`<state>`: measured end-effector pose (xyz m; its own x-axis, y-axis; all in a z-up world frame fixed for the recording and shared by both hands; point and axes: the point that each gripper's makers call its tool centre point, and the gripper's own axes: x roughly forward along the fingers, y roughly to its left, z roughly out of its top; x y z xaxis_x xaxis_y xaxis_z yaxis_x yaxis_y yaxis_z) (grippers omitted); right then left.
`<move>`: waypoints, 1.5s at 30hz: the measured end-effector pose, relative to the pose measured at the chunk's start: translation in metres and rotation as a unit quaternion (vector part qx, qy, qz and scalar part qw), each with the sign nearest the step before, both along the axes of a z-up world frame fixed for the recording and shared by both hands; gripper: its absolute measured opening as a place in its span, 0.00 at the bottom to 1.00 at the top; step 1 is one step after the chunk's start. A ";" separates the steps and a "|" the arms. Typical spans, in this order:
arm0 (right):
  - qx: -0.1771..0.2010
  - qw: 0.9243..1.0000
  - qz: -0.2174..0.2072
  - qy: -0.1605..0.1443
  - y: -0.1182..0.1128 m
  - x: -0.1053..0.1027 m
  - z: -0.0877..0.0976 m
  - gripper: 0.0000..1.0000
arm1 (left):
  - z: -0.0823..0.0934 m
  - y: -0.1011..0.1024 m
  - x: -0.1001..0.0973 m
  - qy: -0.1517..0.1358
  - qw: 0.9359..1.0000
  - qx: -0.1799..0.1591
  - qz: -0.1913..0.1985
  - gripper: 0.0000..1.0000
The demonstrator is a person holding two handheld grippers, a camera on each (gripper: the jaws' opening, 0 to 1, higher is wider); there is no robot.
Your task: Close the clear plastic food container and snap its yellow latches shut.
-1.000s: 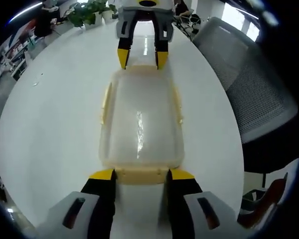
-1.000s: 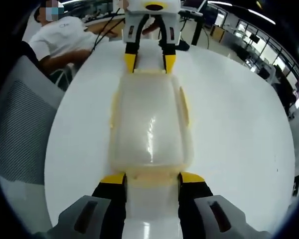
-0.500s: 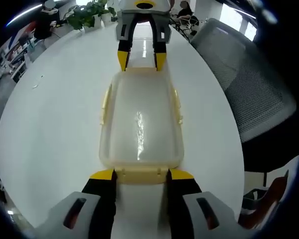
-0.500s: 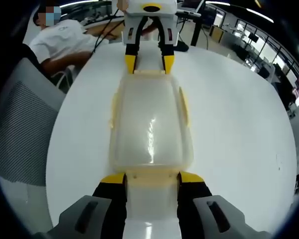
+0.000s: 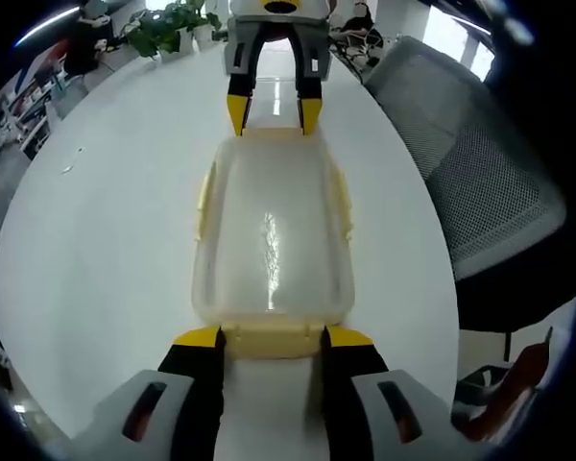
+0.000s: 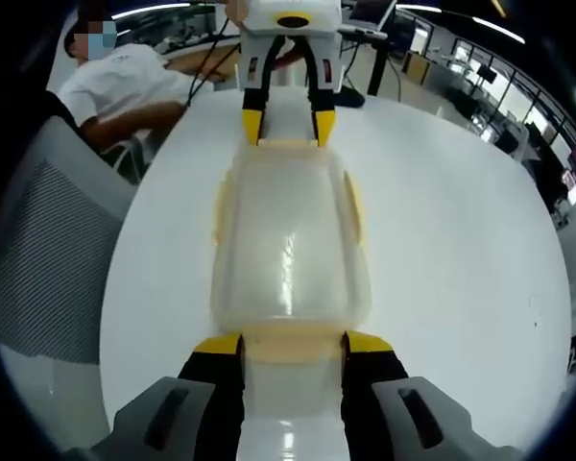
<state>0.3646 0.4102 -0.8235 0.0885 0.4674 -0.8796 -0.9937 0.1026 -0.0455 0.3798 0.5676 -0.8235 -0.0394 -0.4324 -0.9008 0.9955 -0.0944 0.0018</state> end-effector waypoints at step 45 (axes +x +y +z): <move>0.026 0.999 -0.019 -0.043 -0.050 -0.001 0.052 0.37 | 0.051 -0.052 0.006 -0.040 0.999 -0.009 -0.022 0.38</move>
<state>0.3637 0.3599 -0.7715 0.1812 0.5068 -0.8428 -0.9817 0.1447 -0.1241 0.3855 0.5158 -0.7728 0.0135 -0.4482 -0.8938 0.9871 -0.1367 0.0834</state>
